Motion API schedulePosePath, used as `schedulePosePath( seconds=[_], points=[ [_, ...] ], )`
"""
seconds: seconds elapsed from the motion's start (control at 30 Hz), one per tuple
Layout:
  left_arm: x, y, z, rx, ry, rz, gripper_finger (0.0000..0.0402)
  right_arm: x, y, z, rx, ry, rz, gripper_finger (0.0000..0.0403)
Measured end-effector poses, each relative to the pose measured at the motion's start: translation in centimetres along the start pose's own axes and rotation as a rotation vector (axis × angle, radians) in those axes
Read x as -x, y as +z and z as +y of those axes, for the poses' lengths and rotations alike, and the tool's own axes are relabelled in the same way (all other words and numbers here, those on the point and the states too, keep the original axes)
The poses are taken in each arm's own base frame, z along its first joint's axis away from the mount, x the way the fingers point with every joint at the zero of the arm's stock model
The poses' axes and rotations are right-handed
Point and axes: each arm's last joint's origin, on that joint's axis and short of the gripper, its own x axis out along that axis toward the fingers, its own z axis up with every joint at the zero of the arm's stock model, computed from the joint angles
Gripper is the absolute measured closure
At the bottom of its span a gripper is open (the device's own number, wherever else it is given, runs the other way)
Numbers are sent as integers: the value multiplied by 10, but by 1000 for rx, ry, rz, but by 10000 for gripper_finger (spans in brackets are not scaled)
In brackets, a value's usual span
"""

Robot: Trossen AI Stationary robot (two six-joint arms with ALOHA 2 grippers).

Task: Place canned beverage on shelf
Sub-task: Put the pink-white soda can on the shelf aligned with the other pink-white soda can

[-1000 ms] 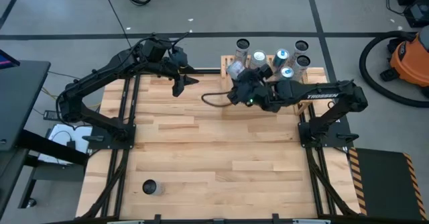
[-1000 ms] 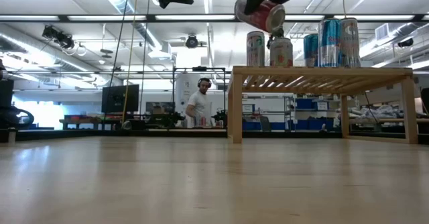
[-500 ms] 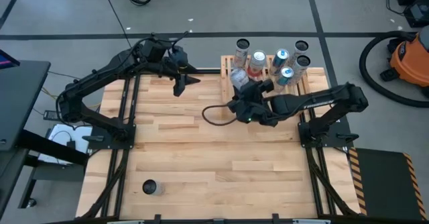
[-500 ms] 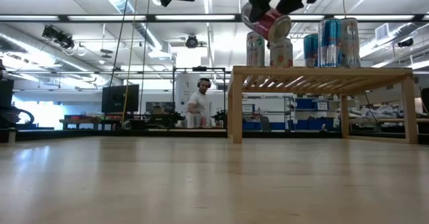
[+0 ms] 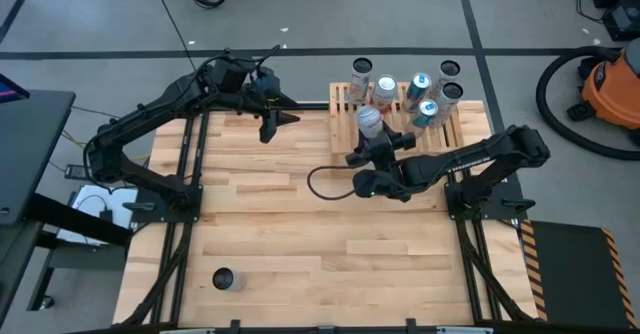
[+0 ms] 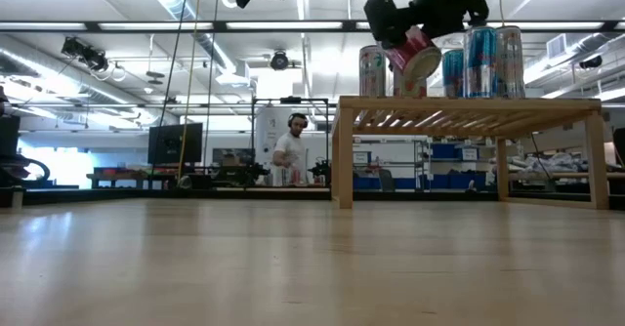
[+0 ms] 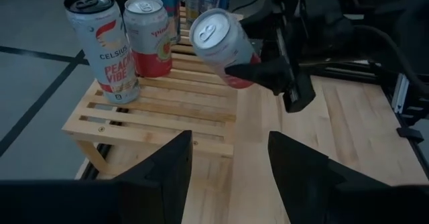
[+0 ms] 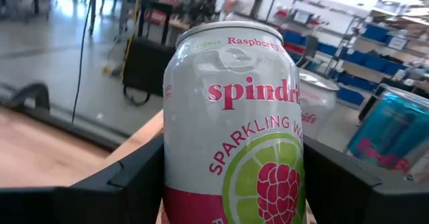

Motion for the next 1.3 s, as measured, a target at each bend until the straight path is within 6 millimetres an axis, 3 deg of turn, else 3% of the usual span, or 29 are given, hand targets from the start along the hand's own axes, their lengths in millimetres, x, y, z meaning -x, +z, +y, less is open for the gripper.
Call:
schedulePosePath(
  seconds=[0.3,0.6,1.3],
  points=[
    [0,0,0,0,0,3,205,4,-28,-2,-58,-59,-65,110],
    [0,0,0,-1,0,3,205,-10,-48,-9,-78,-119,-71,110],
    [0,0,0,-1,0,4,205,-4,-55,-8,-86,-82,-62,110]
  ],
)
